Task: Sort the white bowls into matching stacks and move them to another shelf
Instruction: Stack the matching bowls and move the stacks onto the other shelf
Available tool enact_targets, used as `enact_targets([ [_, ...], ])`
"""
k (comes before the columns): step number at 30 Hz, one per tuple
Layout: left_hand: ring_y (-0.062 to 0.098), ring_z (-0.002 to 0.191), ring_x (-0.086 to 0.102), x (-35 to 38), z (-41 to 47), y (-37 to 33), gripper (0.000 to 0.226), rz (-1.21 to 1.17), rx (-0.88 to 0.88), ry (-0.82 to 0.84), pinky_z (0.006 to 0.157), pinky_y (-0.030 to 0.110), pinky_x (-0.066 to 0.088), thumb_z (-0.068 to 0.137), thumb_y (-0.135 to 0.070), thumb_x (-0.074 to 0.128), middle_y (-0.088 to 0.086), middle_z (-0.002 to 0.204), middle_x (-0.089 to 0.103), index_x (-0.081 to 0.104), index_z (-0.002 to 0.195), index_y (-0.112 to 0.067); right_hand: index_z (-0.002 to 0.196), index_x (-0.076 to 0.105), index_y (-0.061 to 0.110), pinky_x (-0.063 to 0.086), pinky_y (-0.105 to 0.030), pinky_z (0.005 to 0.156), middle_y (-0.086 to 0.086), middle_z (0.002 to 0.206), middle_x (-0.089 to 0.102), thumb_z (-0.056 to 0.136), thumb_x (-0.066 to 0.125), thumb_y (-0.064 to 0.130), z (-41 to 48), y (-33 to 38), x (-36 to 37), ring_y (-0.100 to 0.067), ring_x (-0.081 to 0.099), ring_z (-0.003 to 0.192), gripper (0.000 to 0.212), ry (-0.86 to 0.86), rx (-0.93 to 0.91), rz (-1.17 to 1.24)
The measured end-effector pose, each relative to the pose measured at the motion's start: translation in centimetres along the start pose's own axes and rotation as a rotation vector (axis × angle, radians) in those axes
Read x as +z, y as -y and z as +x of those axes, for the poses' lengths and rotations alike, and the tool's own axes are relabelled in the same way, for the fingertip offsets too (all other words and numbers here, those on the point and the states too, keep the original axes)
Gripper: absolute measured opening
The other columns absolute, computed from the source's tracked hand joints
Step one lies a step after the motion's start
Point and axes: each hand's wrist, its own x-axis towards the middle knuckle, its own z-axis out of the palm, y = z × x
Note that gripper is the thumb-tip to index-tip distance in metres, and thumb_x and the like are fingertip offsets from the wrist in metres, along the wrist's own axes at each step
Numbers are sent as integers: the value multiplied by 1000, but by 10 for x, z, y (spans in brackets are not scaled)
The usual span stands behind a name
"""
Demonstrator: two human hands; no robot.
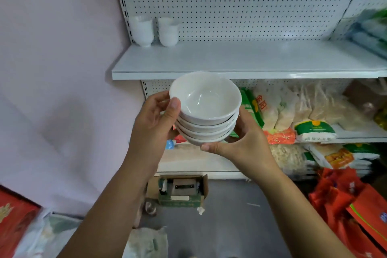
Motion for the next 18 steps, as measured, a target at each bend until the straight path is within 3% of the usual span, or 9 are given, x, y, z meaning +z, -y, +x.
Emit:
enact_targets([
  [4,13,112,70,-1,64,11,45,-43,-36,87,85,43,63,88,-48,60,-2,120,71,62,123,-21,140,54,22,52,-10,84,14,126,68,55,99,13,54,-11,1,1,62,118,96,-17,-4,-20],
  [9,19,116,68,6,138,28,45,-5,-30,87,89,49,61,84,-54,69,-3,120,72,66,120,-28,138,56,23,52,-11,86,16,122,71,56,99,13,124,-33,2,4,64,115,93,-4,2,-31],
  [12,17,113,70,15,188,36,41,0,-28,62,88,46,61,86,-49,65,-2,121,71,65,121,-28,139,55,27,54,-19,95,16,127,69,56,100,22,177,-48,-1,2,62,119,94,9,-8,-61],
  [16,19,110,70,31,257,47,45,-3,-30,19,82,44,61,79,-57,71,1,120,71,67,116,-31,141,51,34,57,-29,94,21,130,66,58,100,33,253,-65,-9,4,60,120,96,44,-14,-97],
  [18,21,112,69,42,293,54,43,-5,-34,-5,84,48,61,79,-55,73,0,118,72,67,114,-31,141,50,34,55,-24,94,21,129,65,58,99,32,292,-77,-15,7,60,119,96,63,-1,-84],
])
